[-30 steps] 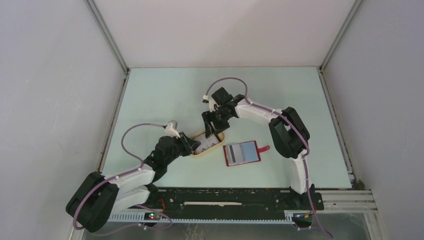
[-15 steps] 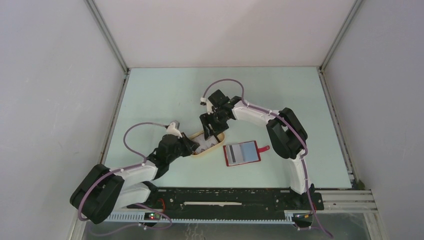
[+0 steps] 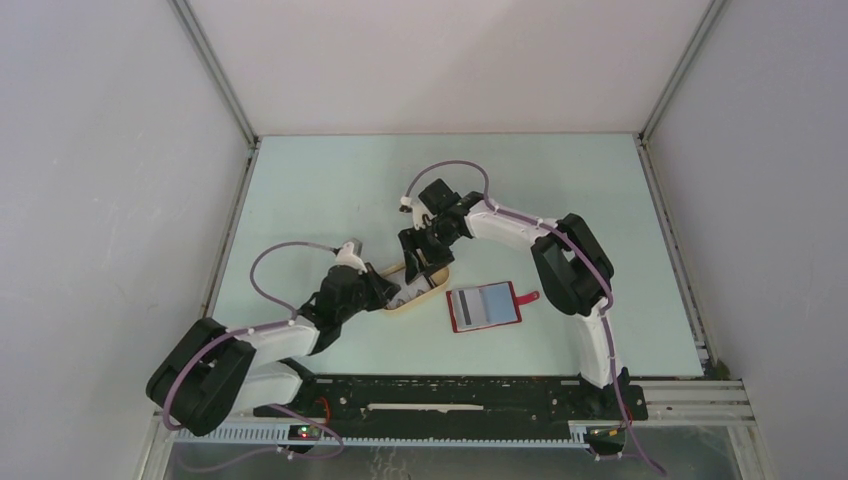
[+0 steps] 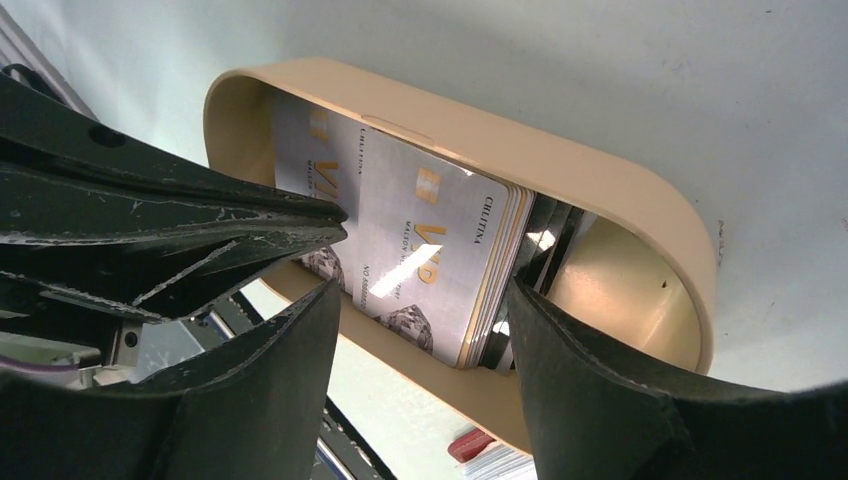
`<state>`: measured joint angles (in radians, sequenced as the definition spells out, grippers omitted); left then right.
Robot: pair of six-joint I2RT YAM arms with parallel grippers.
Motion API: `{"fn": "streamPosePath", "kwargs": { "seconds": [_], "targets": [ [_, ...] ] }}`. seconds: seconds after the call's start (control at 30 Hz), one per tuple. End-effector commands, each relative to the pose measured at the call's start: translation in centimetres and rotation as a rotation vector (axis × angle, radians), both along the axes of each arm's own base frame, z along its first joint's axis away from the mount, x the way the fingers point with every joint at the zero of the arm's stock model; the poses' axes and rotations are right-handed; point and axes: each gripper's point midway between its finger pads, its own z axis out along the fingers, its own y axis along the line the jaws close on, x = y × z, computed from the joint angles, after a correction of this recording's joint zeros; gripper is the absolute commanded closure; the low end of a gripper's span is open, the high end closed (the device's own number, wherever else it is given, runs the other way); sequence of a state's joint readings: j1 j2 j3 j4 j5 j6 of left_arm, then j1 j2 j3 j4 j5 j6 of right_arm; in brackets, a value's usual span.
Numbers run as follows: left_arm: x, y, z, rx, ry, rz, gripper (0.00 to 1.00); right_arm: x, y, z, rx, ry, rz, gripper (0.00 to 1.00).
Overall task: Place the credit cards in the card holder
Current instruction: Pick up the credit card from the storage box.
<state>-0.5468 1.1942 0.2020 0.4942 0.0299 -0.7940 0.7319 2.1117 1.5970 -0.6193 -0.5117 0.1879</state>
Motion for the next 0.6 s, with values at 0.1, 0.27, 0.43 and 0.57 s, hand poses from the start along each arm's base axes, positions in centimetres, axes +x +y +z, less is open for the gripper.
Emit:
{"fn": "streamPosePath", "kwargs": {
  "seconds": [0.1, 0.27, 0.43, 0.57],
  "targets": [
    [0.5, -0.2, -0.2, 0.033, 0.004, -0.012, 0.95, -0.6, 0.4, -0.5, 0.040, 0.113, -0.008, 0.29],
    [0.5, -0.3, -0.5, 0.036, 0.010, -0.014, 0.96, -0.9, 0.9, 1.1, 0.115, 0.160, 0.003, 0.31],
    [0.6, -0.5, -0.7, 0.033, 0.015, -0.023, 0.96, -1.1, 1.1, 2.6, 0.186, 0.203, 0.006, 0.33],
    [0.5, -0.6, -0.8, 0.032, 0.020, -0.026, 0.96, -1.3, 1.2, 3.3, 0.221, 0.234, 0.008, 0.34]
  ]
}}
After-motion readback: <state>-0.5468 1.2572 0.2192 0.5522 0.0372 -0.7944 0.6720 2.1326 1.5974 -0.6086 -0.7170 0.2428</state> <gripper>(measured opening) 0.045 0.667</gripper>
